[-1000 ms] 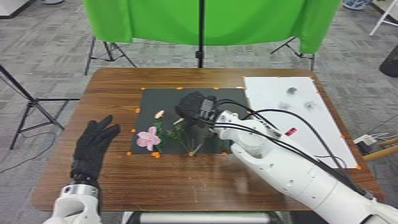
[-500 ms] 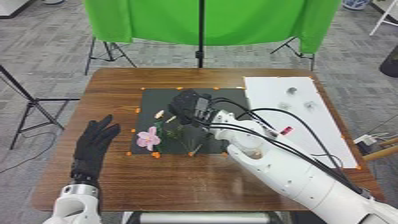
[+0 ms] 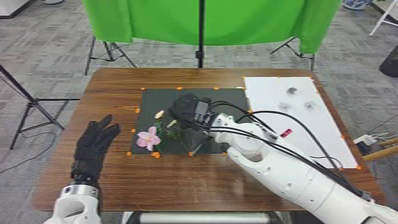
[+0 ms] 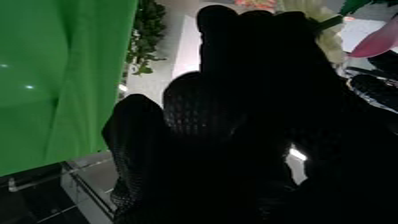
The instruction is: Arrange flowers
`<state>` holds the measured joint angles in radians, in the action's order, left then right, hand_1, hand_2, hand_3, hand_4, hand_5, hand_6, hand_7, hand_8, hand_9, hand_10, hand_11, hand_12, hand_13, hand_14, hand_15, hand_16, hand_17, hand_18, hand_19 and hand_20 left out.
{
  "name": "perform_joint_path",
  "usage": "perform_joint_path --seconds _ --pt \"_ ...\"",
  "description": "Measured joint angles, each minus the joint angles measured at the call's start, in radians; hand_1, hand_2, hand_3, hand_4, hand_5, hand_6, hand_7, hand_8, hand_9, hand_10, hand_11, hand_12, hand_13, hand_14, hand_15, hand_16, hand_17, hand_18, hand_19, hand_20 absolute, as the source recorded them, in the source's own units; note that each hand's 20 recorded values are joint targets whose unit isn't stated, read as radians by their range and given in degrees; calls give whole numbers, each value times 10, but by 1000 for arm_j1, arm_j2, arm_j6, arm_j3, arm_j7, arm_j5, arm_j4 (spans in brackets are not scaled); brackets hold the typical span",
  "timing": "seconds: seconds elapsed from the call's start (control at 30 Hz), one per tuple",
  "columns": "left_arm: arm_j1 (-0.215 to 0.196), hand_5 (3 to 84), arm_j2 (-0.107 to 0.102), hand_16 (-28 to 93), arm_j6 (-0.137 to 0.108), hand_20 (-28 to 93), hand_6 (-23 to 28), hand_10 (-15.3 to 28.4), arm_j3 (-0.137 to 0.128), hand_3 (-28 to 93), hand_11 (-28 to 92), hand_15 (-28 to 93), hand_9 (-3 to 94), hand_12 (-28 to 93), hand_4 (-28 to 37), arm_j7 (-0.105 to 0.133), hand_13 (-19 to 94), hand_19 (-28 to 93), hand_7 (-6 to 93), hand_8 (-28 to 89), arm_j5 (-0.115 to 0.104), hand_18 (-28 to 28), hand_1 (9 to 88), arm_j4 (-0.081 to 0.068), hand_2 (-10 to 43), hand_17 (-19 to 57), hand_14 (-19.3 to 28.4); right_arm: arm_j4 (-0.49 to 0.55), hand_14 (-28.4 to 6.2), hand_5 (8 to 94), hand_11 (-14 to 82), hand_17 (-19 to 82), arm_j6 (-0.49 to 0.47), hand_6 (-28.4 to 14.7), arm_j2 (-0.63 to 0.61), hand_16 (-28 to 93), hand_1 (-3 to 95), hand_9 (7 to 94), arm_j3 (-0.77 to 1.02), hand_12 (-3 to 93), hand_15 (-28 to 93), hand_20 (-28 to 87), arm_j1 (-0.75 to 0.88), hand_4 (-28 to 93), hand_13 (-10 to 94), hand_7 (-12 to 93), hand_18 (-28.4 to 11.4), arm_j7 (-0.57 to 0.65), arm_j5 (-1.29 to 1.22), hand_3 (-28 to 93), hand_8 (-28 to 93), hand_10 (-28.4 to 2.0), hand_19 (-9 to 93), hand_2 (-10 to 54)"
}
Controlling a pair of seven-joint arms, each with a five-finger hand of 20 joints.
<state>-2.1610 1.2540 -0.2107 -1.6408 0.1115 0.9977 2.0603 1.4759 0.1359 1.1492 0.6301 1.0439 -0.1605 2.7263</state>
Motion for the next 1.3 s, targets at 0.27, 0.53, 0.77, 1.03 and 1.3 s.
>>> perform_joint_path --seconds 0.27,0.53,0.77,1.03,1.3 --pt "0 389 0 1 2 161 28 114 0 638 176 88 409 112 -283 1 322 13 72 -52 0 98 161 0 66 52 128 27 -5 654 168 597 -34 32 -15 352 459 744 -7 235 589 583 -2 -172 864 242 -110 9 -5 665 43 -104 932 -95" --pt "-1 408 1 5 1 162 41 128 0 620 181 95 425 114 -283 4 332 14 68 -55 0 98 176 0 67 52 139 47 -22 637 166 575 -59 23 -22 351 457 714 23 220 593 570 -7 -168 833 218 -118 38 -16 633 20 -117 932 -95" --pt "-5 416 2 12 0 164 41 133 -4 625 172 98 434 120 -283 5 338 15 68 -57 0 99 177 1 64 53 140 233 -42 630 185 573 -177 14 -82 335 366 725 217 227 610 567 50 -144 823 180 -124 297 -181 646 -94 -138 932 -93" --pt "-10 417 2 15 0 165 41 132 -5 628 165 97 436 125 -283 6 337 14 68 -57 0 98 176 2 64 53 141 163 -57 597 145 567 -380 6 -154 332 322 691 418 215 609 564 61 -125 816 135 -138 390 -195 621 -79 -152 932 -95" --pt "-8 417 2 16 0 166 39 132 -5 630 162 96 438 128 -283 6 338 14 68 -58 0 98 174 2 64 53 140 118 -60 585 124 569 -559 0 -169 326 306 683 534 206 609 558 139 -125 818 118 -143 484 -169 618 -75 -168 932 -95"
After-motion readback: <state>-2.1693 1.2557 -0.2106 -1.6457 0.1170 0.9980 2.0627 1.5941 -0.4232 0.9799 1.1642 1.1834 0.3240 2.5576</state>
